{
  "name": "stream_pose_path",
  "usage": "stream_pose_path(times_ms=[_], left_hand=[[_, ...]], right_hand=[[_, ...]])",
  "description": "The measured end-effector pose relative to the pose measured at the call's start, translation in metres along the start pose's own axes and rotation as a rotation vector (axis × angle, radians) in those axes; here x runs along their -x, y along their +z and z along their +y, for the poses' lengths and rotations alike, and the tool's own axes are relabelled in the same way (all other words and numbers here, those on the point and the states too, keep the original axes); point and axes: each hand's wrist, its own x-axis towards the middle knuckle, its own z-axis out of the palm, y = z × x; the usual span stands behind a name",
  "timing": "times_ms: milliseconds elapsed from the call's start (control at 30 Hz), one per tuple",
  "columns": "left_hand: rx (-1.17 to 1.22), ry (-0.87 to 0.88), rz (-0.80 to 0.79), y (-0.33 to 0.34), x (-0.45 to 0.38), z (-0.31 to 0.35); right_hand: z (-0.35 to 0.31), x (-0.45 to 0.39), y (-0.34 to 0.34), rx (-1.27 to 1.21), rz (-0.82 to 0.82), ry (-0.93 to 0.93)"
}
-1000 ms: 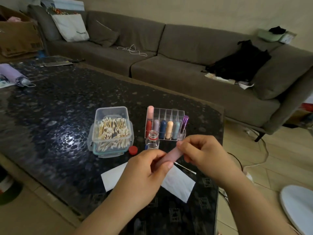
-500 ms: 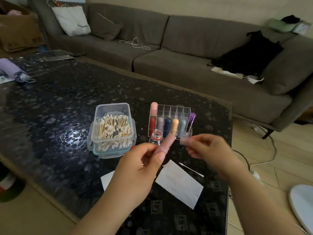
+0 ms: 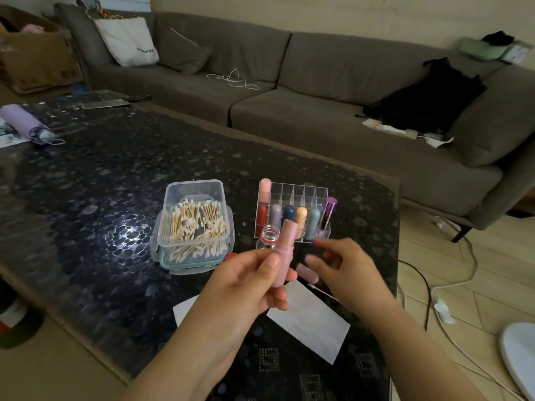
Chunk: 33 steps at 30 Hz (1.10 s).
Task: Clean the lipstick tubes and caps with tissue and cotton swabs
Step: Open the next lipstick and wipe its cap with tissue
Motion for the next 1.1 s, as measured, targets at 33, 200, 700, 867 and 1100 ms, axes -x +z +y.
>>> stream_pose_path(times_ms=[33, 200, 700, 867, 1100], left_hand=[[0.009, 0.005, -0.014, 0.001, 0.001, 0.0], [0.026, 0.014, -0.092, 0.006, 0.006, 0.002], [-0.043, 0.018, -0.168, 0.011, 0.018, -0.003], [0.017, 0.016, -0.189, 0.011, 0.017, -0.006], [0.077, 0.062, -0.18, 0.01, 0.016, -0.005]], right_hand=[[-0.01, 0.005, -0.009, -0.151, 0.012, -0.029], [-0.043, 0.04, -0.039, -0.629, -0.057, -0.167], [-0.053, 0.058, -0.049, -0.738, -0.016, -0.275], [-0.056, 0.06, -0.047, -0.778, 0.031, -0.302], [-0.063, 0.06, -0.046, -0.829, 0.041, -0.353]])
